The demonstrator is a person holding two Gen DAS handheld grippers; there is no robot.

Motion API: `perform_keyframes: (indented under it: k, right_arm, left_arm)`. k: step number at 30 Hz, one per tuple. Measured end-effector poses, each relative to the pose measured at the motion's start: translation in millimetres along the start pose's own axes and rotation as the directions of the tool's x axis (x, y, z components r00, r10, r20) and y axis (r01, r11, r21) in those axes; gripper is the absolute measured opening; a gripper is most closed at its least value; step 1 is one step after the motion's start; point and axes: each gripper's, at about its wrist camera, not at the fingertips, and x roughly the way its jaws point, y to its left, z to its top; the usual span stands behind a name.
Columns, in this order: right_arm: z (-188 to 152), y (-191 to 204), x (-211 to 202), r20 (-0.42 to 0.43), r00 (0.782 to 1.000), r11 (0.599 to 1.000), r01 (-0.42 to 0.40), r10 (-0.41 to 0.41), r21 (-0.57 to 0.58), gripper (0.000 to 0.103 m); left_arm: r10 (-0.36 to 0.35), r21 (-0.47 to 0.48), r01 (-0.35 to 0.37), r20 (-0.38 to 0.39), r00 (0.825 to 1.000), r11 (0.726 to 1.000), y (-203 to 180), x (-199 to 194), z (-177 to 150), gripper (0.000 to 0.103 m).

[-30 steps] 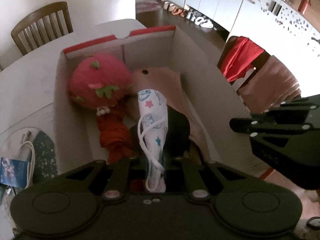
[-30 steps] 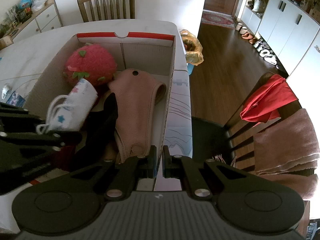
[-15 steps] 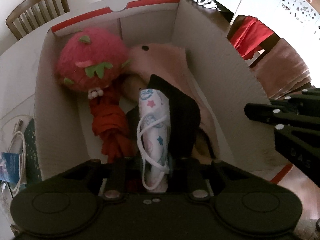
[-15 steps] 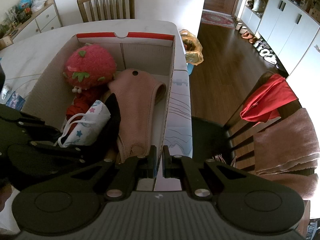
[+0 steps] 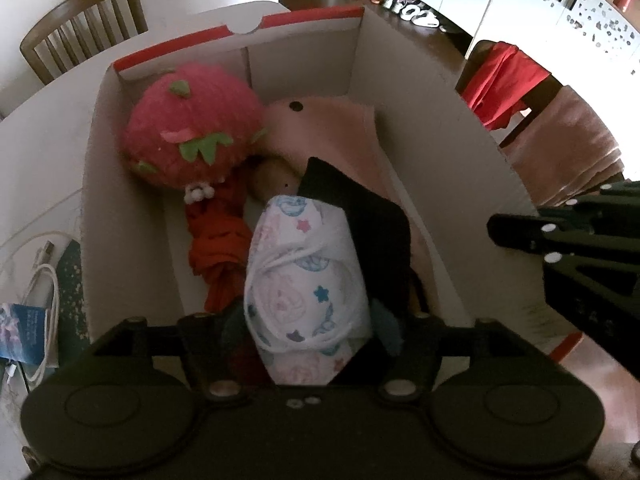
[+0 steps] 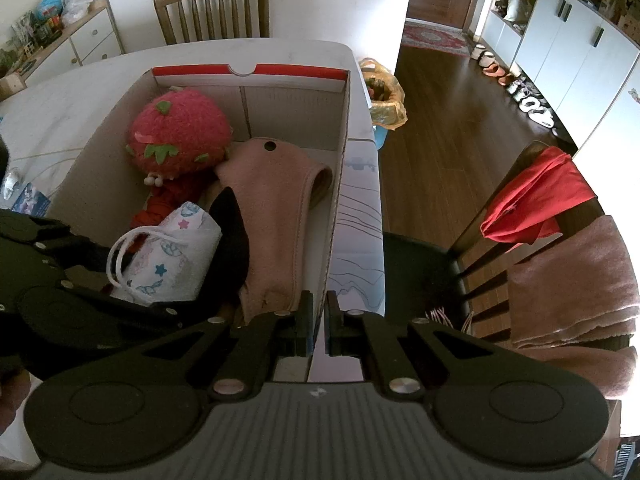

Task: Organize objects
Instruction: 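Lower the face mask onto the black cloth and open the left gripper, then move the left gripper to the brown scrunchie and close on it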

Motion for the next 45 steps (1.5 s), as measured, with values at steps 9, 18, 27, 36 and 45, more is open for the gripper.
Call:
perform_keyframes:
  k: [9, 18, 27, 36, 45]
  right_arm:
    - [0, 0, 0, -0.001, 1.0, 1.0, -0.001, 0.001, 0.002, 0.005]
    - [0, 0, 0, 0.0, 1.0, 1.0, -0.001, 0.001, 0.0, 0.005]
    - [0, 0, 0, -0.001, 1.0, 1.0, -0.002, 0.002, -0.001, 0.005]
    - [-1, 0, 0, -0.002, 1.0, 1.0, -0.002, 0.002, -0.003, 0.005]
    - [-1, 3, 0, -0.017, 1.0, 1.0, 0.002, -0.002, -0.007, 0.005]
  left_arm:
    - [-0.027, 0.009, 0.026, 0.061, 0.998, 1.0, -3, -26, -5, 0.082]
    - [-0.047, 0.007, 0.046, 0.117, 0.992, 0.999, -1, -52, -9, 0.09]
    - [-0.062, -0.042, 0.069, 0.163, 0.985, 0.997, 17, -69, -18, 0.096]
    - [-0.022, -0.128, 0.052, 0.222, 0.975, 0.99, 43, -88, -37, 0.101]
    - [0.068, -0.289, 0.008, 0.251, 0.966, 0.957, 98, -98, -71, 0.101]
